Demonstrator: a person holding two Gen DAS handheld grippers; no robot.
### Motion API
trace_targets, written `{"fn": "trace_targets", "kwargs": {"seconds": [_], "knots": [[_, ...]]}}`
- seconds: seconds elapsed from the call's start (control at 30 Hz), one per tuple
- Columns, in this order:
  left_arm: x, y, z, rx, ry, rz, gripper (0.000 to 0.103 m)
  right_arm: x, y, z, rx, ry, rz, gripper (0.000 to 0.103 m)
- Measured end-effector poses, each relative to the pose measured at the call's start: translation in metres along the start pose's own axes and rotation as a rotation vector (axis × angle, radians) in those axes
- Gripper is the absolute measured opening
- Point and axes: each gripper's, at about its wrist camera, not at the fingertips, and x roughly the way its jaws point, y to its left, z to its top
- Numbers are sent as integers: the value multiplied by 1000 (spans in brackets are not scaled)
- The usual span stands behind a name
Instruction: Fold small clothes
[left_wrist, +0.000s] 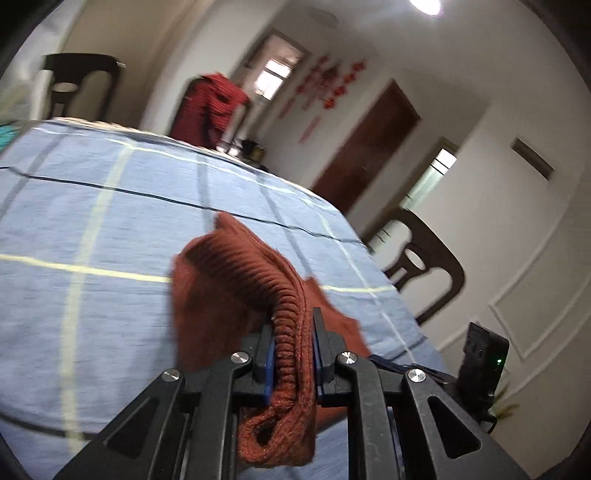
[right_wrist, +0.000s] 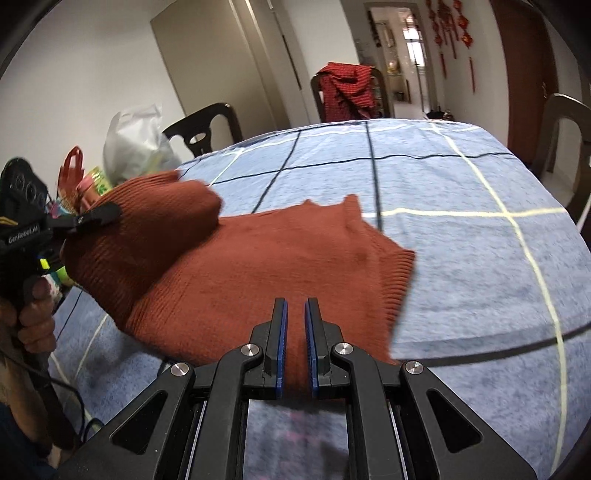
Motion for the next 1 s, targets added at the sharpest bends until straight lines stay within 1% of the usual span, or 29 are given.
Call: {"fn": "trace_targets", "kwargs": {"seconds": [0.1,0.2,0.23,0.27,0.33,0.37,0.4,0.43,0.47,0.5,0.53,0.6,0.67,0.77,0.83,1.0], "knots": [[37,-14,-9,5,71,-31,17,-7,-10,-3,30,-5,-7,10],[74,-19,-25,2,175,-59,17,-12,-21,-6,70,-9,7,10],[80,-20,-29,3,199,-65,17,-12,-23,-7,84,-10,18,10],[81,-21,-32,5,207,-72,17,-13,-26,-7,102,-11,34,10],[69,-24,-32,16,188,-98,18,-14,-31,-8,146,-16,81,12],[59,-25,-30,22,170,-111,21,-15,-33,-8,172,-23,121,16],[48,-25,-28,31,147,-115,21,-15,-35,-8,194,-27,161,24],[35,-24,-27,48,117,-104,21,-14,-35,-7,211,-26,196,29],[25,-23,-25,66,88,-80,21,-12,-36,-6,230,-26,233,37],[14,-19,-24,82,58,-42,21,-9,-35,-5,251,-26,276,39],[5,-14,-24,94,34,6,21,-6,-33,-3,261,-22,303,39],[-4,-3,-24,107,9,82,21,4,-27,-1,276,4,356,39],[-5,9,-27,101,13,125,21,16,-21,1,289,39,396,39],[-2,23,-37,78,35,153,21,39,-15,6,311,99,423,39],[1,28,-43,71,50,158,21,51,-12,8,318,137,400,39],[6,24,-47,99,42,170,22,60,0,14,294,154,380,39]]}}
